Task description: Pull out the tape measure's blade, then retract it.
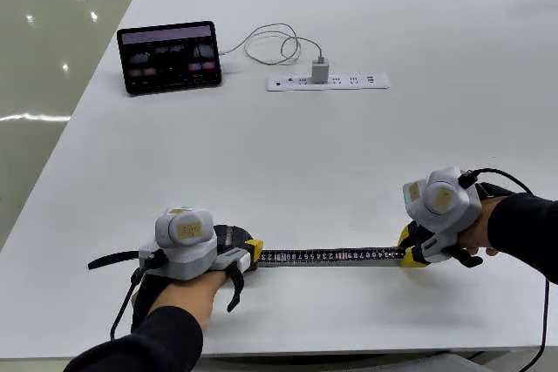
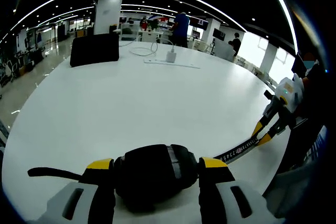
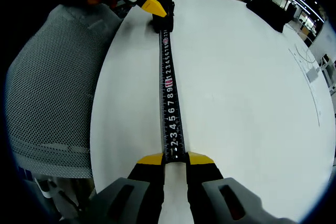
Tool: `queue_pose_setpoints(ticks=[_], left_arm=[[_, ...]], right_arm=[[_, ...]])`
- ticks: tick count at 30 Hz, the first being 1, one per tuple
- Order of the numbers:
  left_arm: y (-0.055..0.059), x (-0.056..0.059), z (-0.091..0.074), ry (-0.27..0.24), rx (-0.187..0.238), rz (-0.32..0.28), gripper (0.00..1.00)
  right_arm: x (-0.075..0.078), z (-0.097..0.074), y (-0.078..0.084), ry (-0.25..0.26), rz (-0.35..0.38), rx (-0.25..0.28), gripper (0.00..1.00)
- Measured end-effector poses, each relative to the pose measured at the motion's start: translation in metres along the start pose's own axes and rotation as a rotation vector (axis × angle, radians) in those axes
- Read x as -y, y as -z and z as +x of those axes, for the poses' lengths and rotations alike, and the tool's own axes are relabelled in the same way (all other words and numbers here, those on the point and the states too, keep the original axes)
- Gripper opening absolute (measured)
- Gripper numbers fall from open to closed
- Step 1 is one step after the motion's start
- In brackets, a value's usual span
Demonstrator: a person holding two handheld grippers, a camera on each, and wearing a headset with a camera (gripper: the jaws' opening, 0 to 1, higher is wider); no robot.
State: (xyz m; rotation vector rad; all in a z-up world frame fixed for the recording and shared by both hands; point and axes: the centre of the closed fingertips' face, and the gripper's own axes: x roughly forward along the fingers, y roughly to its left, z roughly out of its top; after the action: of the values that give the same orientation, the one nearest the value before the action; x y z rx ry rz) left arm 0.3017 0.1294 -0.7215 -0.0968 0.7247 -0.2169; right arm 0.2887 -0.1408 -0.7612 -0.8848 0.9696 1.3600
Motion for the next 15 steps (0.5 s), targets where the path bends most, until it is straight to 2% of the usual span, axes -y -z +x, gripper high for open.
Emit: queue_pose_setpoints(ticks=[5,9,15], left_arm=[[0.0012,0.0003,0.0007,-0.011,-0.015,0.027,0.59],[0.0034,0.0004,0.0021,-0.036,-0.031,0.074,0.59],[0.0042,-0.0012,0.0039,-0.047,-0.037,0.109,0.59]], right_arm=[[0.0002,0.0003,0.0002,0.002,0.013,-0.005,0.11],[0.0008,0.0005,0.0001,0.002,0.017,-0.006,0.1],[-0.0001,0.0023,-0.0041,0.012,0.015,0.003,0.1]])
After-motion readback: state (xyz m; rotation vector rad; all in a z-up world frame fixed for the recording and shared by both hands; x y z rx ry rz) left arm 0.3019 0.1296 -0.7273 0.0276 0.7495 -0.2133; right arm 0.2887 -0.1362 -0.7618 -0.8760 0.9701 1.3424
